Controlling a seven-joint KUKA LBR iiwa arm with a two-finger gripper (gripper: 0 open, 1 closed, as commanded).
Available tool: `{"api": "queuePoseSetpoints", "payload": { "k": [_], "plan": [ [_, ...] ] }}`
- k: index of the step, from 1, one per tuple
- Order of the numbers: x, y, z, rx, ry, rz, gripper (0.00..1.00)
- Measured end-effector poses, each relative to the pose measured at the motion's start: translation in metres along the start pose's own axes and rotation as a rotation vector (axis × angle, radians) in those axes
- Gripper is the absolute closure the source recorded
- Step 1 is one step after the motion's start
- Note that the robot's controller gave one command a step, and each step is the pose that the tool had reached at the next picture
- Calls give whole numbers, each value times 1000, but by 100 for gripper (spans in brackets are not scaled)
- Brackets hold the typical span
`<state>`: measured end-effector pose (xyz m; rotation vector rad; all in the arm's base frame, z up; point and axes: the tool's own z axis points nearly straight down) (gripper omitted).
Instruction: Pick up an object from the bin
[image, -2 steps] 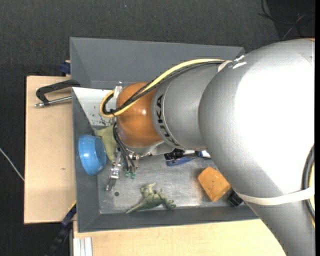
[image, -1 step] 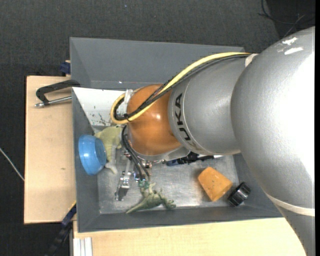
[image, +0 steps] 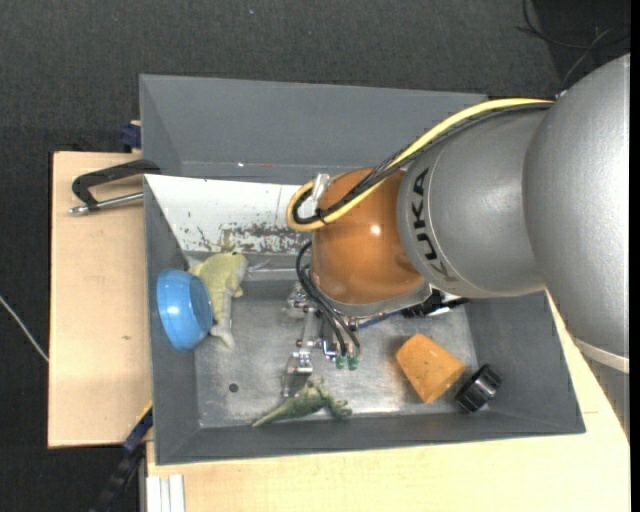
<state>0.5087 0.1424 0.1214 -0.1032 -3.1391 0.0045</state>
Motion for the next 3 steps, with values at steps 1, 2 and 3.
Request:
{"api": "queuePoseSetpoints", "payload": {
  "k": [1, 2, 3],
  "plan": [
    [6, -59, 40, -5, -6, -191, 0],
    [6, -60, 40, -5, -5, -189, 100],
    [-41, -96, -83, -2, -11, -639, 100]
  ]
}}
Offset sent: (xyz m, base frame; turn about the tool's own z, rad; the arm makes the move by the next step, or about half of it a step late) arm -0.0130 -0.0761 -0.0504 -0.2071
